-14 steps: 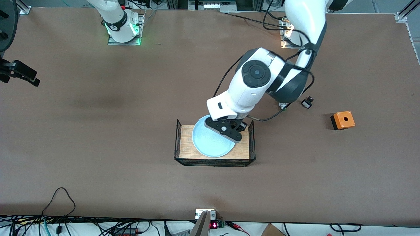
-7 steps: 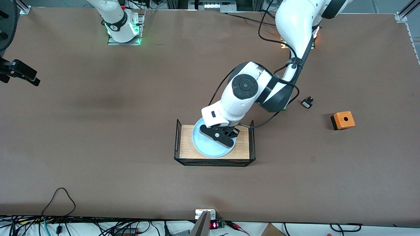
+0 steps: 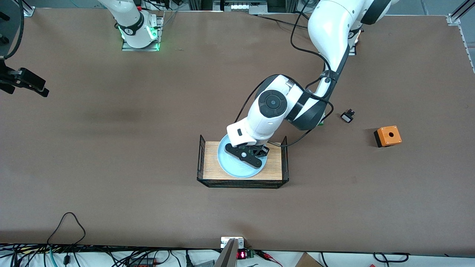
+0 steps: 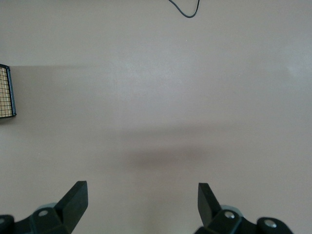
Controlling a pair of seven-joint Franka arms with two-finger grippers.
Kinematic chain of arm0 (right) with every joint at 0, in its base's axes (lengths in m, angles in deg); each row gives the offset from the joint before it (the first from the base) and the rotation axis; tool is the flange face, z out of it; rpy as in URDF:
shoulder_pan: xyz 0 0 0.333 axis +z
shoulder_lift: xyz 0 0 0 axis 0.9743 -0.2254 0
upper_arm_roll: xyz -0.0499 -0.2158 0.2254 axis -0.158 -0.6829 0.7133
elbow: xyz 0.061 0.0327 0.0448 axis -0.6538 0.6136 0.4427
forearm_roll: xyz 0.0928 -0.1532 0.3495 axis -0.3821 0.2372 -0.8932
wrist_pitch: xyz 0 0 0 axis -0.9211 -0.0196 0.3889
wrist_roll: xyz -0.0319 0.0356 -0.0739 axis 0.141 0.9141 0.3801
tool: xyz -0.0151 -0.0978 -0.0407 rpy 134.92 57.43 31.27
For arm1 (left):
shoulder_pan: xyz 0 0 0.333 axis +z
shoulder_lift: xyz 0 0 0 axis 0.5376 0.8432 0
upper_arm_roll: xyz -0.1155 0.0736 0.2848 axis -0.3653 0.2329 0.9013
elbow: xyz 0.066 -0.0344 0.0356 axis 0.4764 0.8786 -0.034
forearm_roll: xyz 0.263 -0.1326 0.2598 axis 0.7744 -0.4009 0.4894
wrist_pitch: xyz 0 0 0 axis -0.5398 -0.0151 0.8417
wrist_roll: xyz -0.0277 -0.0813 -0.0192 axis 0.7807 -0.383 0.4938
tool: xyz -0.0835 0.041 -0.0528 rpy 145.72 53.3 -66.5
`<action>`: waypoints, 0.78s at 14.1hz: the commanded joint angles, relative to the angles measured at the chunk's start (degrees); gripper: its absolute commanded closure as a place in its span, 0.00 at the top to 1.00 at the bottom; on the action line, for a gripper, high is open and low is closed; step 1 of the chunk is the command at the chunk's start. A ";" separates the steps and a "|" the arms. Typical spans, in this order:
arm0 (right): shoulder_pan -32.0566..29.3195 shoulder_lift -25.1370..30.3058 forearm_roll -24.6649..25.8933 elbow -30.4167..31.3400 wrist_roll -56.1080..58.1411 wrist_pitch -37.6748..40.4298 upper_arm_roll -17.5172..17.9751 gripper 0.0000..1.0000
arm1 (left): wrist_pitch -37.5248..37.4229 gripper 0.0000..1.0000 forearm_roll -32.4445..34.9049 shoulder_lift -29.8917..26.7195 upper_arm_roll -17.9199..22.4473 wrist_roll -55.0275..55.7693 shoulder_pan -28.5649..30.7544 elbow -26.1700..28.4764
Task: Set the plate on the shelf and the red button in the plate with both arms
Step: 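Carry the switch with the left gripper over the plate, then lower the switch onto the plate and open the left gripper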
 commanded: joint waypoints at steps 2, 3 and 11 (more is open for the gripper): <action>-0.48 0.60 -0.94 0.53 0.97 0.62 0.26 1.00 | -0.61 1.00 -0.12 -0.29 1.13 0.00 -0.65 -1.81; -0.48 0.60 -0.94 0.53 0.97 0.62 0.26 1.00 | -1.13 1.00 -0.12 -1.42 1.13 0.09 -0.39 -1.81; -0.48 0.78 -0.94 0.35 0.97 0.71 0.26 1.00 | -21.23 1.00 -0.20 -15.74 0.60 -0.26 7.24 -1.72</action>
